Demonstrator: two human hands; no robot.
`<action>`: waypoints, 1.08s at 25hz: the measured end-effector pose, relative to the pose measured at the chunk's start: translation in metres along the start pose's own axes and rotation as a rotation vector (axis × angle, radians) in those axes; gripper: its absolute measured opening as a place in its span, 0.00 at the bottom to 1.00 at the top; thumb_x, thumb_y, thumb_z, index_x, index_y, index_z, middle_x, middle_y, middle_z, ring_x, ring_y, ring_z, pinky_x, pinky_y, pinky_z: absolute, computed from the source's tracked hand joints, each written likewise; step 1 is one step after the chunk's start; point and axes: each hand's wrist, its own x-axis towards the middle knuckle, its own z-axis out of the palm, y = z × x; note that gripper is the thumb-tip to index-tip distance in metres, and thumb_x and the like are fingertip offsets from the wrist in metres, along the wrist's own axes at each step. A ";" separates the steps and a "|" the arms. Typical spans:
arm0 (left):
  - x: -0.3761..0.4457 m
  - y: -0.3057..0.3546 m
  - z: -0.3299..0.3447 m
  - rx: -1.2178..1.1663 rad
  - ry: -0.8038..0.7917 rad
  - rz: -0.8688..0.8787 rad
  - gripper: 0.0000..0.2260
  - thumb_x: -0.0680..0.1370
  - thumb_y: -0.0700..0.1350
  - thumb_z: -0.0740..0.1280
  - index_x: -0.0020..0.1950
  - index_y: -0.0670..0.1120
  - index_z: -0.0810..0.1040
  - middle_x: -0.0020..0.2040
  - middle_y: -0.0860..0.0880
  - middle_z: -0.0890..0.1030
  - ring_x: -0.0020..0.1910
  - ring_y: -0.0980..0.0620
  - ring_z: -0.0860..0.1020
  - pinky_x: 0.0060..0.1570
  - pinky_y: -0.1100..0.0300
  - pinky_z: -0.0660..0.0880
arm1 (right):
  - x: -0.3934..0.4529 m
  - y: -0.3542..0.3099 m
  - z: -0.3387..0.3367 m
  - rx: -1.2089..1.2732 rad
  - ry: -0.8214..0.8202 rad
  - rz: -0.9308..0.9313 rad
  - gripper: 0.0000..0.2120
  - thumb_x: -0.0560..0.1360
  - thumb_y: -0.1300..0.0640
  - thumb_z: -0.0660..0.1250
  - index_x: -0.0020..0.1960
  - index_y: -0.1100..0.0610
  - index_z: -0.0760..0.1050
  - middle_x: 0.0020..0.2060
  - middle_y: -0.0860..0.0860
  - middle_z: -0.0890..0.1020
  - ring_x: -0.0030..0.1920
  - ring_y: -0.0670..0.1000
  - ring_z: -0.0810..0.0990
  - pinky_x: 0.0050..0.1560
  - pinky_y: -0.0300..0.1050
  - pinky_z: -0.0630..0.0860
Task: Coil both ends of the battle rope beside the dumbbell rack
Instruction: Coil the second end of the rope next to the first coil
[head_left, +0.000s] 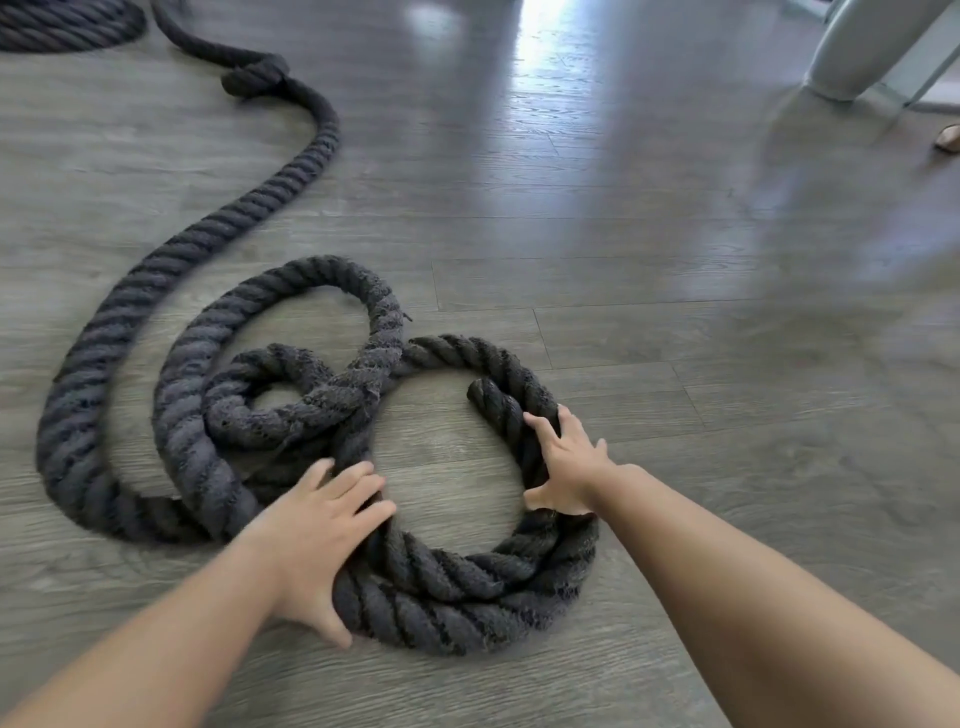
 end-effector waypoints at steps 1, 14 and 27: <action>0.001 0.008 0.003 0.007 0.017 -0.018 0.60 0.58 0.81 0.60 0.80 0.48 0.50 0.80 0.46 0.51 0.79 0.43 0.44 0.74 0.38 0.39 | 0.001 -0.001 -0.001 -0.012 -0.001 0.007 0.52 0.72 0.44 0.73 0.81 0.43 0.39 0.79 0.58 0.36 0.80 0.60 0.39 0.75 0.70 0.46; 0.015 0.088 0.017 -0.260 0.375 -0.329 0.44 0.51 0.82 0.60 0.42 0.44 0.75 0.43 0.45 0.73 0.45 0.43 0.72 0.46 0.43 0.66 | -0.021 -0.076 0.046 0.264 0.227 0.532 0.52 0.73 0.39 0.69 0.81 0.53 0.37 0.78 0.60 0.33 0.75 0.74 0.44 0.68 0.73 0.59; -0.036 -0.029 0.026 -0.551 0.273 -0.890 0.31 0.71 0.71 0.67 0.69 0.57 0.71 0.61 0.48 0.76 0.67 0.48 0.69 0.62 0.49 0.66 | -0.020 -0.035 0.042 0.031 0.219 0.255 0.48 0.73 0.43 0.68 0.81 0.51 0.41 0.79 0.57 0.36 0.74 0.69 0.50 0.68 0.65 0.64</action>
